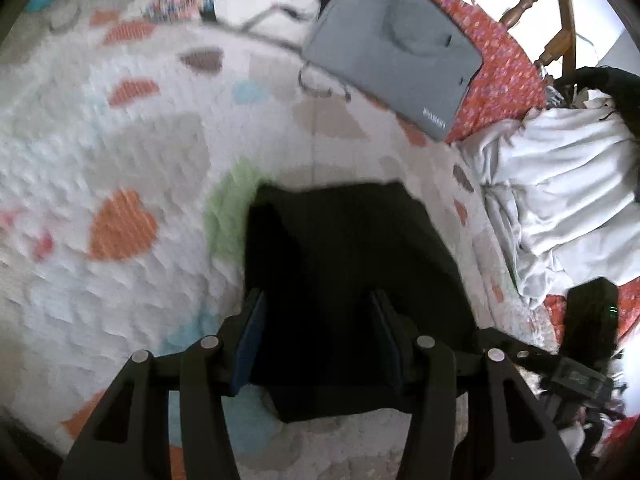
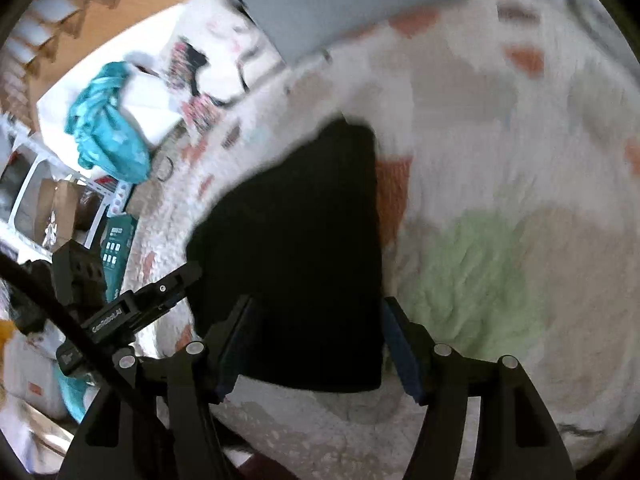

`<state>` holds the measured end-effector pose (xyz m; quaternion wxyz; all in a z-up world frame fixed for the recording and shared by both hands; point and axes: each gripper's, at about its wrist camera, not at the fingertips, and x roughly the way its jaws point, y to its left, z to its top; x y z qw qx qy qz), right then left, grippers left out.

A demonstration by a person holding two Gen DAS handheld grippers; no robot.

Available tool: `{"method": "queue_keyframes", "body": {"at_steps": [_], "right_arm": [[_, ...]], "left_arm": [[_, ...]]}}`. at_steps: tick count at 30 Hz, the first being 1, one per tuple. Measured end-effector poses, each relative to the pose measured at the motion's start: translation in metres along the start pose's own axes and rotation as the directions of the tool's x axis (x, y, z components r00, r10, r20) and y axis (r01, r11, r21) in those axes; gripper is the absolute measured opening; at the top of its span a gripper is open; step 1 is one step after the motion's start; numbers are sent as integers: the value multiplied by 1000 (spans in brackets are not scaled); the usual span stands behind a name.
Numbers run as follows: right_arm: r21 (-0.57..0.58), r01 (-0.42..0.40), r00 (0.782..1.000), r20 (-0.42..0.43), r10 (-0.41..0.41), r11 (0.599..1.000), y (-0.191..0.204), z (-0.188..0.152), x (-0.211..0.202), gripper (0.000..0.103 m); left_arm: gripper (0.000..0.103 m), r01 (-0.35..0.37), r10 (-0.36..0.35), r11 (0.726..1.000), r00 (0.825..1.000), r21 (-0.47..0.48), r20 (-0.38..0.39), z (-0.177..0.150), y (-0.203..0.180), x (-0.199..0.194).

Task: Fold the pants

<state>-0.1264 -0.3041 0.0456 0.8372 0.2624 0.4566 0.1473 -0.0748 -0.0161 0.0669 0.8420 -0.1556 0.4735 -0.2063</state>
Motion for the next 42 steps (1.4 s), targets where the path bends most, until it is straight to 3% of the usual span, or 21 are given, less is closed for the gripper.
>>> {"method": "queue_keyframes", "body": {"at_steps": [2, 3, 5, 7, 8, 9, 11, 12, 13, 15, 16, 18, 19, 21, 22, 24, 28, 34, 42], "right_arm": [[-76, 69, 993, 99, -61, 995, 16, -1, -27, 69], [-120, 128, 980, 166, -108, 984, 28, -3, -41, 69], [-196, 244, 933, 313, -175, 950, 49, -11, -68, 78], [-219, 305, 874, 451, -181, 927, 64, -20, -91, 98], [-207, 305, 855, 489, -172, 930, 65, -22, -97, 101], [-196, 292, 851, 501, -160, 936, 65, -21, -101, 102], [-179, 248, 892, 424, -153, 952, 59, -6, -94, 102], [-168, 243, 905, 394, -161, 955, 55, 0, -89, 100], [-156, 251, 904, 390, -174, 956, 52, 4, -86, 98], [-152, 293, 881, 428, -204, 944, 56, 4, -87, 98], [-149, 340, 848, 476, -234, 928, 59, 2, -92, 98], [-137, 385, 813, 519, -265, 913, 62, 1, -93, 102], [-129, 386, 819, 503, -275, 913, 59, 4, -90, 103], [-130, 342, 868, 422, -260, 931, 46, 14, -77, 102], [-125, 323, 890, 378, -256, 938, 37, 19, -68, 97], [-103, 307, 907, 334, -258, 946, 21, 23, -56, 89], [-42, 245, 936, 272, -225, 969, -15, 22, -34, 89], [60, 213, 960, 172, -221, 975, -60, 9, -7, 88], [55, 208, 962, 171, -214, 977, -60, 9, -5, 88]], "left_arm": [[51, -72, 68, 996, 995, 50, 79, 2, -9, -21], [51, -130, 115, 987, 981, 93, 154, 2, -19, -38], [57, -202, 159, 969, 950, 139, 270, 0, -34, -64], [82, -251, 183, 957, 913, 148, 364, 0, -45, -84], [98, -279, 199, 950, 887, 140, 417, -1, -51, -95], [103, -307, 217, 944, 853, 121, 475, -2, -56, -107], [103, -327, 219, 939, 803, 103, 554, -1, -64, -124], [103, -330, 217, 938, 796, 106, 565, 1, -66, -127], [103, -341, 225, 934, 796, 110, 562, 4, -69, -128], [103, -387, 282, 916, 807, 104, 519, 11, -72, -123], [103, -402, 304, 910, 813, 102, 496, 13, -72, -119], [103, -414, 335, 904, 842, 110, 422, 14, -69, -105], [103, -424, 349, 899, 844, 108, 406, 10, -69, -102], [103, -453, 388, 885, 842, 104, 374, 4, -70, -89], [103, -463, 400, 880, 843, 106, 361, 1, -70, -84], [103, -473, 413, 873, 847, 121, 335, -9, -72, -73], [103, -494, 441, 854, 854, 163, 276, -18, -74, -52], [103, -508, 458, 832, 855, 222, 242, -24, -84, -34], [103, -478, 438, 839, 877, 261, 198, -27, -87, -19]]}}
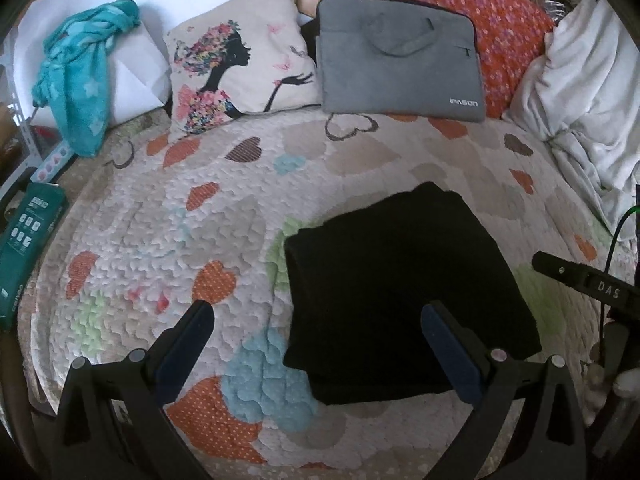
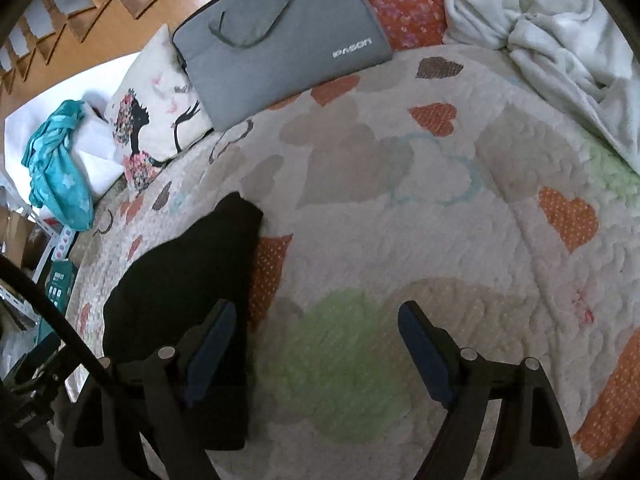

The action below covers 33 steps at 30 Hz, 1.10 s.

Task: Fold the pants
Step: 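Release the pants bundle with both grippers and pull back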

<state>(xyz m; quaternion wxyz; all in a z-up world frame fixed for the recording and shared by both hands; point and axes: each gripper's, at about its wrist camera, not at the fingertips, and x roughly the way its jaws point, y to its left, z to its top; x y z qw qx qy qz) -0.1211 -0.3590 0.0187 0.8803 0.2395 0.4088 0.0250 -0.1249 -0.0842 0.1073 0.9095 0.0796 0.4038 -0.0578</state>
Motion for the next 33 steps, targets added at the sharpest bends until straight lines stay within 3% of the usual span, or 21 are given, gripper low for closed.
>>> {"method": "queue_keyframes", "body": {"at_steps": [29, 31, 33], "right_arm": [[-48, 60, 997, -36, -62, 997, 10, -9, 19, 88], [-56, 65, 997, -36, -68, 996, 12, -9, 20, 89], [-50, 55, 997, -43, -57, 997, 12, -8, 20, 89]], "left_arm": [[103, 97, -116, 986, 983, -132, -146, -11, 31, 42], [103, 120, -140, 982, 980, -148, -140, -11, 33, 43], [103, 186, -214, 963, 968, -194, -130, -8, 40, 45]]}}
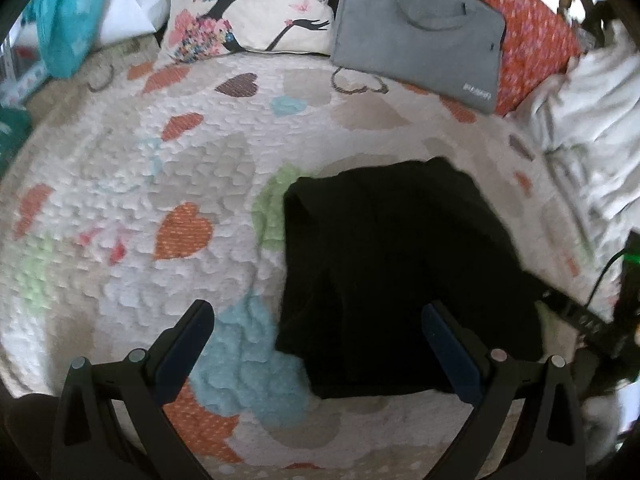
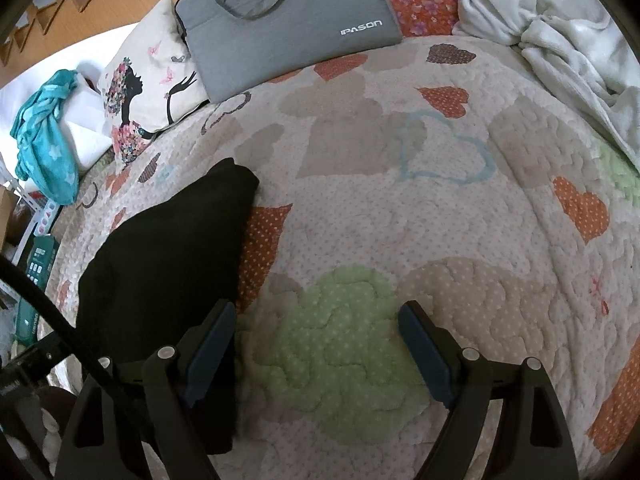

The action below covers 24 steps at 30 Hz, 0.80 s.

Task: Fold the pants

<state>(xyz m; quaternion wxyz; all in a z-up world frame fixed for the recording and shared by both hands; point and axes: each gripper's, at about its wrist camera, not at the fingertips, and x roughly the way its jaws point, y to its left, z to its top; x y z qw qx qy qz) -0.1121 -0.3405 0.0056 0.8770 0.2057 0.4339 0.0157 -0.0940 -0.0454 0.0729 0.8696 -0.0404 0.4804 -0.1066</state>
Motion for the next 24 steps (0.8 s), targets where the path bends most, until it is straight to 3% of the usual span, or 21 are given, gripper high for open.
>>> {"method": "queue_keyframes", "body": {"at_steps": [3, 6, 11, 15, 18, 20, 21, 22, 24], "right_arm": [[36, -62, 998, -20, 62, 997, -1, 7, -3, 89], [85, -129, 990, -37, 133, 988, -2, 16, -5, 89], [136, -246, 962, -90, 259, 960, 10, 38, 9, 89], [130, -277, 944, -146, 295, 952, 26, 54, 39, 89], [159, -323, 916, -194, 350, 933, 37, 60, 68, 87], [160, -322, 915, -201, 350, 933, 46, 63, 82, 87], [149, -317, 918, -200, 342, 937, 50, 66, 85, 87], [145, -316, 918, -202, 340, 938, 54, 68, 85, 77], [134, -314, 915, -222, 338, 940, 61, 70, 84, 56]], "left_arm": [[103, 153, -154, 985, 988, -85, -10, 16, 16, 6], [103, 210, -215, 972, 976, -108, -44, 35, 25, 24], [103, 245, -257, 964, 957, -102, -133, 54, 29, 63], [103, 337, -352, 935, 916, -110, -192, 56, 27, 91], [103, 363, -364, 931, 916, -38, -168, 56, 18, 93], [103, 378, -376, 926, 912, -22, -160, 55, 15, 94], [100, 382, -382, 924, 911, -27, -157, 55, 16, 94], [93, 380, -382, 924, 912, -41, -148, 56, 17, 92], [67, 384, -389, 921, 910, -68, -145, 57, 20, 89]]}}
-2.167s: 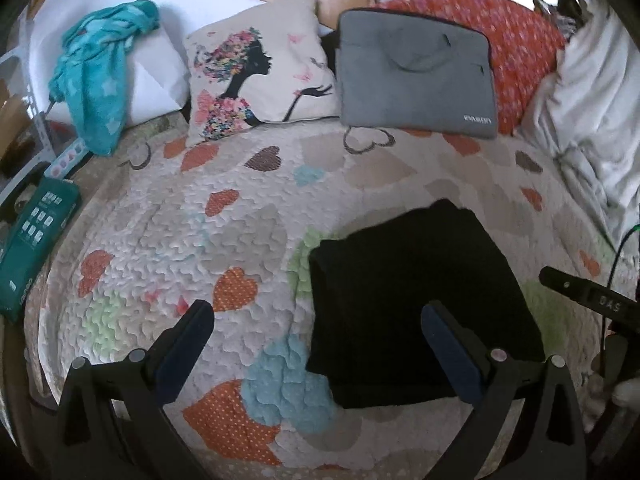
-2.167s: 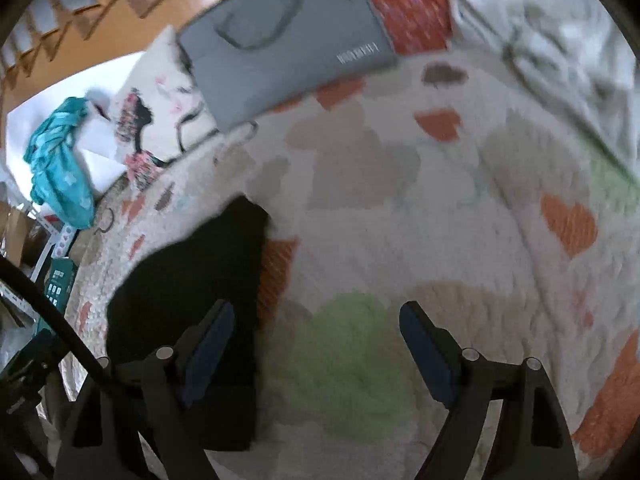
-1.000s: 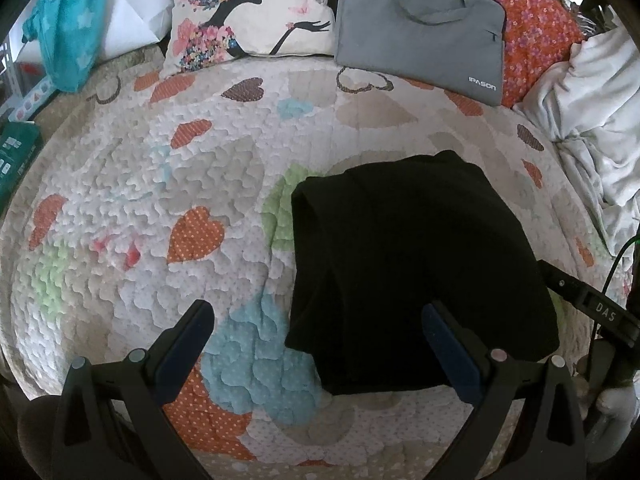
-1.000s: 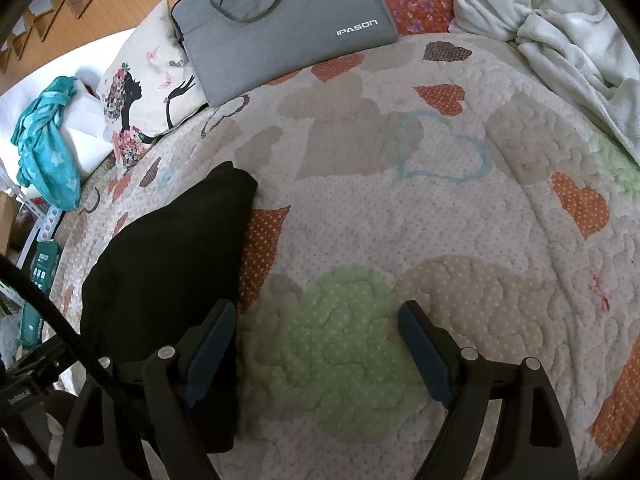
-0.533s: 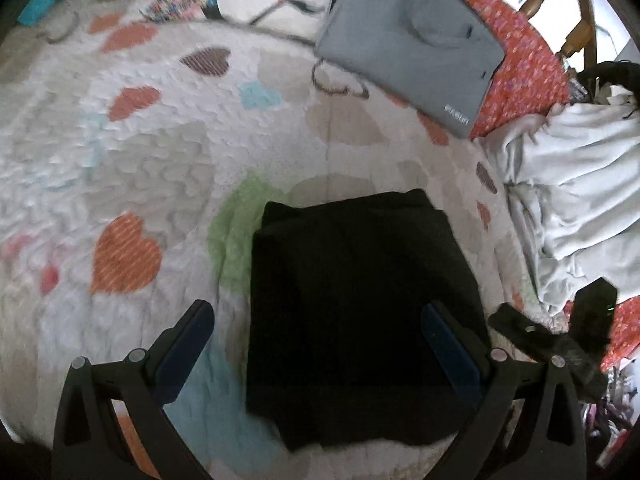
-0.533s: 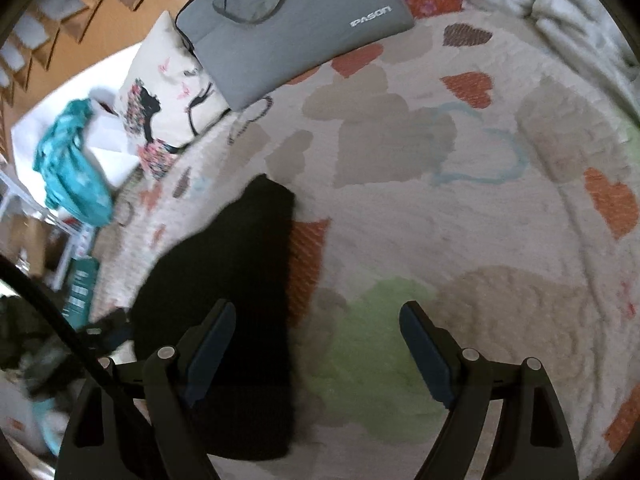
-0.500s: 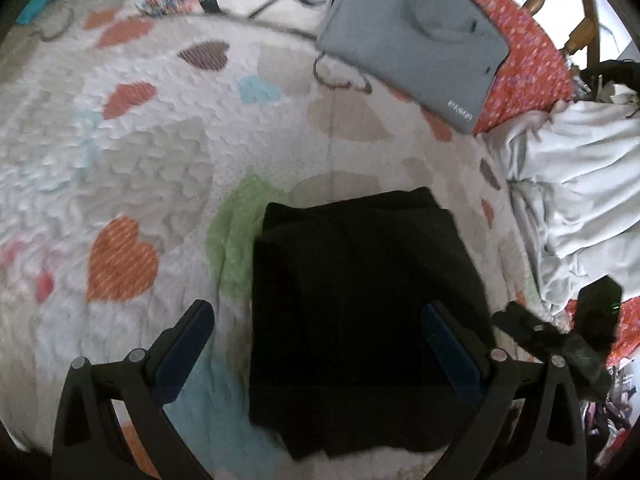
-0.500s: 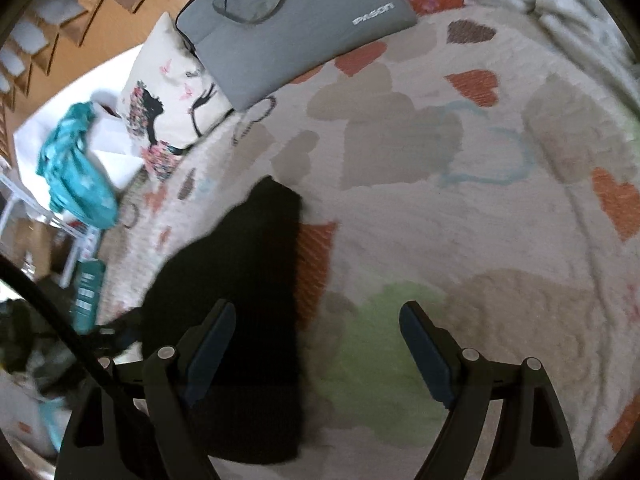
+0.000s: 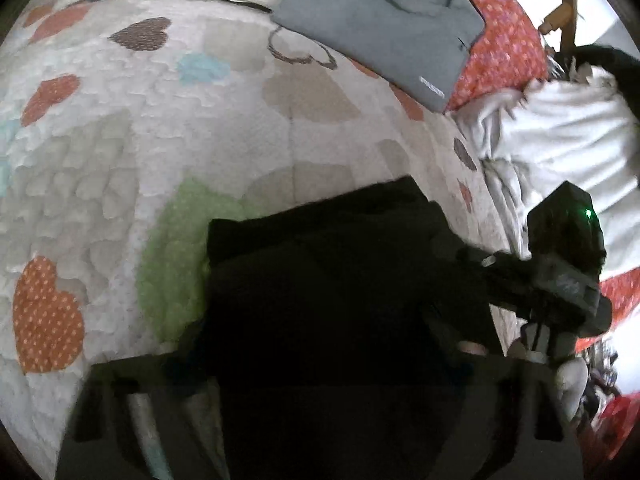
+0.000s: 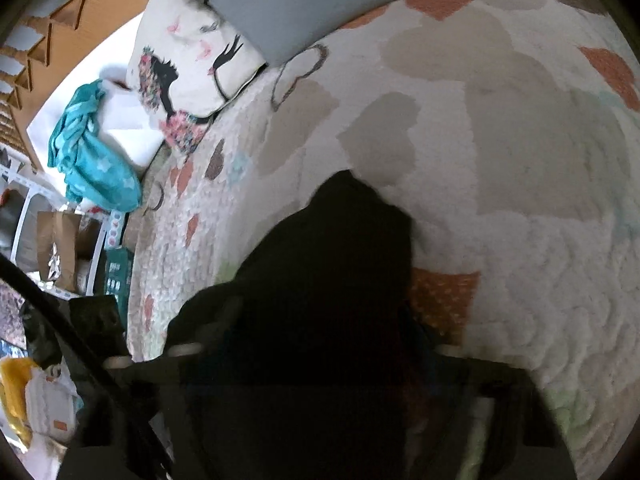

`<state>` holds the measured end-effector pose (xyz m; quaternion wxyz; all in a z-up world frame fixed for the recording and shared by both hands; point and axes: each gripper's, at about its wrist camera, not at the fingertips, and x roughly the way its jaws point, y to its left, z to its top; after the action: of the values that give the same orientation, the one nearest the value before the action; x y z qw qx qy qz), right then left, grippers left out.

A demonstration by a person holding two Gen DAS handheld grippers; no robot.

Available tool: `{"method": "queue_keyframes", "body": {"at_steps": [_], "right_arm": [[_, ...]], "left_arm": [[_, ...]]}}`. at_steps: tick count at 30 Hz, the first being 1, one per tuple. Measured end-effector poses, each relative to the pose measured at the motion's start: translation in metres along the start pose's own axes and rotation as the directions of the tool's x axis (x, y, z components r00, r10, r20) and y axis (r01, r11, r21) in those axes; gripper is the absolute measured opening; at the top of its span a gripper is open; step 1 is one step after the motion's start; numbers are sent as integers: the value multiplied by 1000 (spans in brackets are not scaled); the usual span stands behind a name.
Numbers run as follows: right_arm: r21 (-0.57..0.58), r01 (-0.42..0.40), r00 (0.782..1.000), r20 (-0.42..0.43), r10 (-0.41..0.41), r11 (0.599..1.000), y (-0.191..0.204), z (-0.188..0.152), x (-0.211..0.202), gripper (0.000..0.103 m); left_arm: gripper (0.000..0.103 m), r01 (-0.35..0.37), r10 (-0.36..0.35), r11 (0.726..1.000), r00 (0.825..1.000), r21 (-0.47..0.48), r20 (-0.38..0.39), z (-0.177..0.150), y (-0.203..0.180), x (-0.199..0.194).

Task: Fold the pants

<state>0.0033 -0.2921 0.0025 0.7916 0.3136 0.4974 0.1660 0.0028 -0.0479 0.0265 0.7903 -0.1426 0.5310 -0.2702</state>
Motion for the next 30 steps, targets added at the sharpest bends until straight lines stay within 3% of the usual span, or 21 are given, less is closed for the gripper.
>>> {"method": "queue_keyframes", "body": {"at_steps": [1, 4, 8, 13, 18, 22, 24, 26, 27, 28, 30], "right_arm": [[-15, 14, 1000, -1, -14, 1000, 4, -1, -2, 44], [-59, 5, 1000, 7, -5, 998, 18, -2, -15, 27], [-88, -39, 998, 38, 43, 995, 39, 4, -36, 25], [-140, -34, 996, 75, 45, 990, 61, 24, -47, 24], [-118, 4, 993, 115, 9, 993, 53, 53, -42, 23], [-93, 72, 990, 129, -60, 993, 34, 73, -26, 23], [-57, 113, 988, 113, -106, 992, 14, 80, -13, 23], [-25, 134, 987, 88, -131, 991, -5, 80, -2, 27], [-13, 147, 986, 80, -146, 989, -12, 78, 2, 33], [-5, 162, 984, 78, -161, 987, -19, 77, 4, 48], [7, 166, 982, 89, -166, 986, -26, 75, 4, 55]], "left_arm": [[63, 33, -33, 999, 999, -15, -2, 0, 2, -2], [58, 54, -53, 998, 998, -41, 20, -1, 1, -12], [54, 66, -65, 997, 997, -30, 52, 5, -11, -27], [51, 68, -65, 997, 995, -41, 79, 38, -18, -30], [50, 61, -56, 997, 995, -55, 80, 76, -14, -12], [50, 14, -11, 998, 999, -61, 53, 94, -3, 12], [57, -8, 10, 997, 999, -71, 32, 97, 6, 27], [63, 14, -12, 997, 1000, -81, 18, 96, 14, 34], [65, 35, -35, 995, 999, -95, 5, 95, 17, 36], [65, 55, -56, 992, 998, -114, -3, 94, 21, 37], [65, 84, -86, 986, 996, -141, -9, 94, 27, 34]]}}
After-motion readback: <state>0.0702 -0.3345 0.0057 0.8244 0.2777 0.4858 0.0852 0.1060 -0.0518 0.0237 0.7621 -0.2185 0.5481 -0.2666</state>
